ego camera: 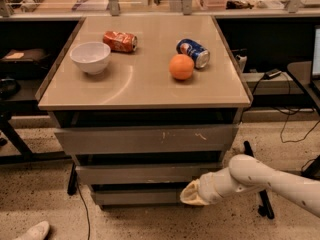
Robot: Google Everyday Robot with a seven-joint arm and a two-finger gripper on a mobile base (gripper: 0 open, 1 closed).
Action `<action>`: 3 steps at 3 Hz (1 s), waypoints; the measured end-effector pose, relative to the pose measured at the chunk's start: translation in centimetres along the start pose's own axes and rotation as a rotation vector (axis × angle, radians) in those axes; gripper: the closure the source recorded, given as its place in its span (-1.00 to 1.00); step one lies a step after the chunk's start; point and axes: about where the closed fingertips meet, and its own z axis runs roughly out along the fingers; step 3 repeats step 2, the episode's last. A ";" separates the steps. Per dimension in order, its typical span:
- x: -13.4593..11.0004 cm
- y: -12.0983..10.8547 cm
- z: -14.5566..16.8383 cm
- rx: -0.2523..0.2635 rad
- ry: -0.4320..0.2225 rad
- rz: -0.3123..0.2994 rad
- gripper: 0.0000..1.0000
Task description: Close middle drawer
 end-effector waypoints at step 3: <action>0.6 1.8 -1.1 -0.006 -0.001 0.014 -0.21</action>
Offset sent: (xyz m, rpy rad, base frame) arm -0.0208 -0.0150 0.0030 0.0006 0.0160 -0.0078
